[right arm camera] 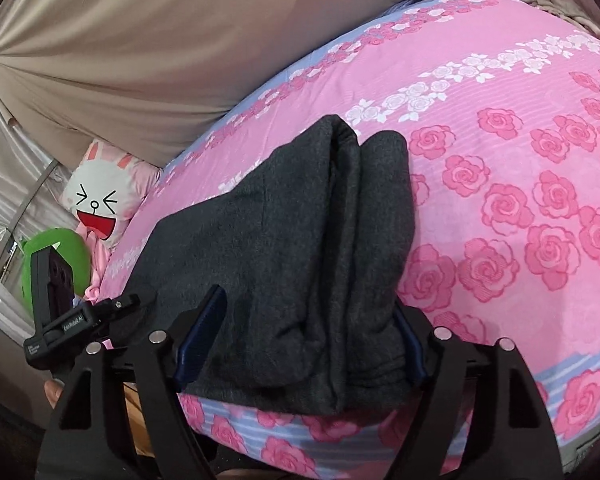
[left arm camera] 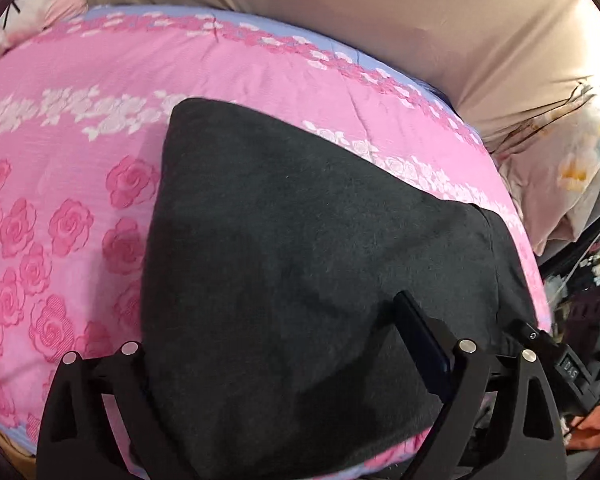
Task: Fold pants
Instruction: 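Grasp the bundle end with the left tool while the right tool grasps the other end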
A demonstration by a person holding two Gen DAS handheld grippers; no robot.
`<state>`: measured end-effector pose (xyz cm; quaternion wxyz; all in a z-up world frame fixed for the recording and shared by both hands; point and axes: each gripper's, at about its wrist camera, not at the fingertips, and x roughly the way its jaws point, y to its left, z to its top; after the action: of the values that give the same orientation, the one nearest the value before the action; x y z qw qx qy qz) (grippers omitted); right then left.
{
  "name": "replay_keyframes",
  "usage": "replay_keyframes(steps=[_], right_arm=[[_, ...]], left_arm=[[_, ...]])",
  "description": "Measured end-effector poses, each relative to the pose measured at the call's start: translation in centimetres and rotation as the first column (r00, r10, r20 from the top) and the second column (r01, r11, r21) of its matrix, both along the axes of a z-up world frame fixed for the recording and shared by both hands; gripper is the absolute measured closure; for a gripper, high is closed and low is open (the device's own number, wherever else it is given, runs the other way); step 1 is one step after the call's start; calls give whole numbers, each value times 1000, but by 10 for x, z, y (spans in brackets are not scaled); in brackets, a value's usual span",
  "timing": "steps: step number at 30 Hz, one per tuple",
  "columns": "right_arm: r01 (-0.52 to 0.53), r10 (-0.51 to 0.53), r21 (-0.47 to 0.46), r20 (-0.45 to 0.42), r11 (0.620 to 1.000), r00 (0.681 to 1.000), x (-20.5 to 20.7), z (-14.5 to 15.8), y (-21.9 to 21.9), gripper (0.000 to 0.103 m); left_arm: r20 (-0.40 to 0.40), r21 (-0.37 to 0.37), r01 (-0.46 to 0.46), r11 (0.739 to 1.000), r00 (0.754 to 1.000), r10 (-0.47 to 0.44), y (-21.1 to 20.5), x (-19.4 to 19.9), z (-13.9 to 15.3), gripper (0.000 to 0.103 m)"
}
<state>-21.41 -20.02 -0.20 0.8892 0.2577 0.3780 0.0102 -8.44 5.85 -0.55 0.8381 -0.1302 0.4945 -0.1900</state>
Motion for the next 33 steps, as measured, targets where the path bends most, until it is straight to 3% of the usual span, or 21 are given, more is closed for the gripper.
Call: replay_keyframes(steps=[1, 2, 4, 5, 8, 12, 15, 17, 20, 22, 24, 25, 26, 28, 33], right_arm=[[9, -9, -6, -3, 1000, 1000, 5, -3, 4, 50], [11, -11, 2, -10, 1000, 1000, 7, -5, 3, 62], [13, -13, 12, 9, 1000, 1000, 5, -1, 5, 68], [6, -6, -2, 12, 1000, 1000, 1, 4, 7, 69], [-12, 12, -33, 11, 999, 1000, -8, 14, 16, 69], [9, -10, -22, -37, 1000, 999, -7, -5, 11, 63], [7, -7, -20, -28, 1000, 1000, -7, -5, 12, 60], [5, -6, -31, -31, 999, 1000, -7, -5, 13, 58], [6, -7, -27, -27, 1000, 1000, -5, -5, 14, 54], [5, -6, -32, -22, 999, 1000, -5, -6, 16, 52], [6, -7, -44, -20, 999, 1000, -5, -6, 19, 50], [5, -6, -52, -19, 999, 1000, -4, -5, 21, 49], [10, -11, -69, -20, 998, 1000, -4, -5, 22, 54], [7, -9, -108, -19, 994, 1000, -4, -4, 24, 60], [12, -13, -114, -11, 993, 1000, -6, -2, 24, 65]], left_arm=[[1, 1, -1, 1000, 1000, 1, -1, 0, 1, 46], [-1, 9, -16, 1000, 1000, 16, 0, 1, 1, 62], [-4, 12, -42, 999, 999, 42, 8, 0, 6, 83], [0, 0, -42, 999, 999, 42, 13, -4, 12, 88], [10, 28, -21, 999, 1000, 21, 14, -17, 24, 89], [18, 124, -23, 992, 1000, 21, -2, -21, 17, 87], [13, 154, -45, 987, 999, 43, -4, -19, 11, 72], [17, 188, -58, 980, 998, 56, -5, -16, 9, 57], [18, 197, -74, 978, 997, 72, -3, -13, 6, 47], [15, 185, -82, 979, 997, 81, -1, -11, 4, 47], [20, 184, -72, 980, 997, 70, -3, -10, 5, 54], [19, 166, -51, 985, 999, 49, -4, -11, 6, 68], [22, 166, -40, 985, 999, 37, -6, -12, 9, 77], [47, 196, -39, 980, 998, 31, -10, -16, 15, 85], [62, 202, -49, 978, 997, 37, -8, -21, 21, 91]])
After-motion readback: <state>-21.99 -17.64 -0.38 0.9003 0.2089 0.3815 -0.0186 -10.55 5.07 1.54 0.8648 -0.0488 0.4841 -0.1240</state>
